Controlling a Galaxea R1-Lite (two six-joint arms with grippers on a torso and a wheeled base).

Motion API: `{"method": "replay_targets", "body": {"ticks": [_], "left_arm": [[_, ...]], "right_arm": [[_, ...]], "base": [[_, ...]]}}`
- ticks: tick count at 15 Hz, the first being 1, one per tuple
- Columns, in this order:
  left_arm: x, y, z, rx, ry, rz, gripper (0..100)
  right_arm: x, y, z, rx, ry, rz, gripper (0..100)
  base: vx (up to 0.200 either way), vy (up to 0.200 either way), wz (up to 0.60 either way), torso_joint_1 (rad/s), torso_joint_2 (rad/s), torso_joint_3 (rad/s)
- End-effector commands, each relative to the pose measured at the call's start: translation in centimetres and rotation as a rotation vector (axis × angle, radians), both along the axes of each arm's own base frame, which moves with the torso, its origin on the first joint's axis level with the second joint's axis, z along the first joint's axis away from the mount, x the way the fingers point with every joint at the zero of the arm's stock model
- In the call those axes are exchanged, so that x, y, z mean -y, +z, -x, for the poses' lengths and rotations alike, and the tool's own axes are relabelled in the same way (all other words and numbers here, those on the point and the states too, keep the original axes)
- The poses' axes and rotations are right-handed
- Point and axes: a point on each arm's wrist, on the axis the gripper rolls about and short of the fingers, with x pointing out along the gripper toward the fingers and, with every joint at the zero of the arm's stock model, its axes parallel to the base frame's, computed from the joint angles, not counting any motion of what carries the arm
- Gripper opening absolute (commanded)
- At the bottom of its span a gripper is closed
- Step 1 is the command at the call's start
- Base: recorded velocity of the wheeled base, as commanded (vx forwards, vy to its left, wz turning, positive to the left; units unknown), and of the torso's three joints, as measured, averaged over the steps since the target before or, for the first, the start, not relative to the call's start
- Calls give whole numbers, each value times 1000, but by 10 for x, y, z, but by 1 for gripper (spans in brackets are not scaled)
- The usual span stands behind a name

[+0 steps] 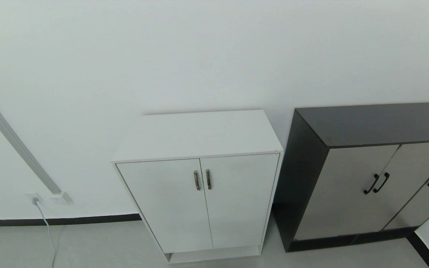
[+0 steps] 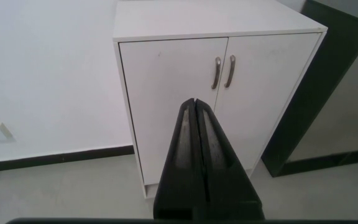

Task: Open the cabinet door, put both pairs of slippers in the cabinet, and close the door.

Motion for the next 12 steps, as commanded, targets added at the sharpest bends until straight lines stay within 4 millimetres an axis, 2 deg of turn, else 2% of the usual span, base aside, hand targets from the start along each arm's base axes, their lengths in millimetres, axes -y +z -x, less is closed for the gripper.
{"method": "replay_targets", "body": {"ticks": [1, 8, 12], "left_arm": [[0, 0, 0, 0, 0, 0, 0], [0, 0, 0, 0, 0, 0, 0], [0, 0, 0, 0, 0, 2, 0]], "right_arm": [[0, -1, 5, 65, 5, 3, 0], [0, -2, 12, 160, 33, 2, 0], [1, -2, 12, 163, -4, -68, 0]], "base": [[0, 0, 0, 0, 0, 0], [0, 0, 0, 0, 0, 0], [0, 0, 0, 0, 0, 0]]}}
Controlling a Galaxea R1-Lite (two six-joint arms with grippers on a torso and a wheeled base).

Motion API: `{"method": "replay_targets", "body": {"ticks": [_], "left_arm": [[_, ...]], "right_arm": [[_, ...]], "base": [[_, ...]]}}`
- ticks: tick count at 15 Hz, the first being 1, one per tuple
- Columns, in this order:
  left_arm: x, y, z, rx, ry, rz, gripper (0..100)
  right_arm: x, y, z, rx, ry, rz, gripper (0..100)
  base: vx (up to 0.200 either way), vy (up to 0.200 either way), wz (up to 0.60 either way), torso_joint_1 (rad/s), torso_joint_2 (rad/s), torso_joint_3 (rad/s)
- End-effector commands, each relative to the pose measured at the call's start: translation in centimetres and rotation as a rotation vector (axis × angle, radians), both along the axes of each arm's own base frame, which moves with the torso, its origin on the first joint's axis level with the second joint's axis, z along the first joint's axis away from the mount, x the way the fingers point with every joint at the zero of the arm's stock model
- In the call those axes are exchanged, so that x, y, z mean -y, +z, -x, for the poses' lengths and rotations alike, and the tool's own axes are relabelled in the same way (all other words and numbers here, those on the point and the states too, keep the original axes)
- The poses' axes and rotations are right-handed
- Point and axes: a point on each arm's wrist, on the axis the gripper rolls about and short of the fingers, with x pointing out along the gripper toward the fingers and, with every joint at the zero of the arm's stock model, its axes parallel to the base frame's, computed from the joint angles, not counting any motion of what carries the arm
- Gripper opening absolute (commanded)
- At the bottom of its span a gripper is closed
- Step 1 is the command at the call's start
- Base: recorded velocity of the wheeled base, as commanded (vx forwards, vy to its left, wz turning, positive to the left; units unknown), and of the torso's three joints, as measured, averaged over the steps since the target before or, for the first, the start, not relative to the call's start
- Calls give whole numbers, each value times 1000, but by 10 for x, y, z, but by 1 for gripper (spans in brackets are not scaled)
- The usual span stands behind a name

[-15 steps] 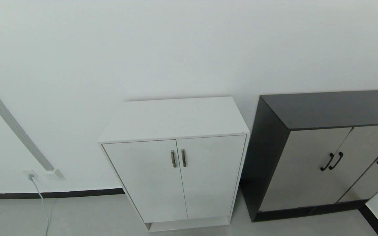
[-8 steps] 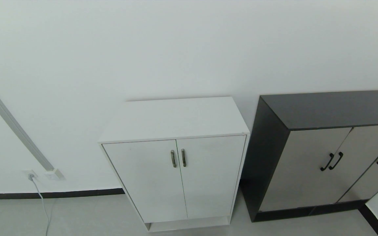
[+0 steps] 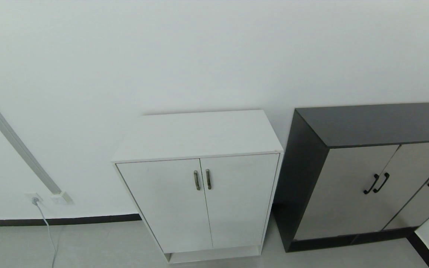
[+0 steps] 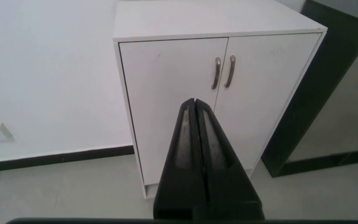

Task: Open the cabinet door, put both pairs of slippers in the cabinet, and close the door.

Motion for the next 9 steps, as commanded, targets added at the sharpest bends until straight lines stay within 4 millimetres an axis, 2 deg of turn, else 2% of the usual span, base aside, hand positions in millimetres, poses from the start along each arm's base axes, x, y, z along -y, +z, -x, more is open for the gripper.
{"method": "replay_targets", "body": {"ticks": [1, 3, 9], "left_arm": [[0, 0, 0, 0, 0, -1, 0], [0, 0, 0, 0, 0, -2, 0], [0, 0, 0, 0, 2, -2, 0]], "right_arm": [[1, 0, 0, 8, -24, -9, 0], [2, 1, 1, 13, -75, -17, 0], [2, 1, 1, 13, -76, -18, 0]], "base": [[0, 0, 0, 0, 0, 0], [0, 0, 0, 0, 0, 0], [0, 0, 0, 0, 0, 0]]}}
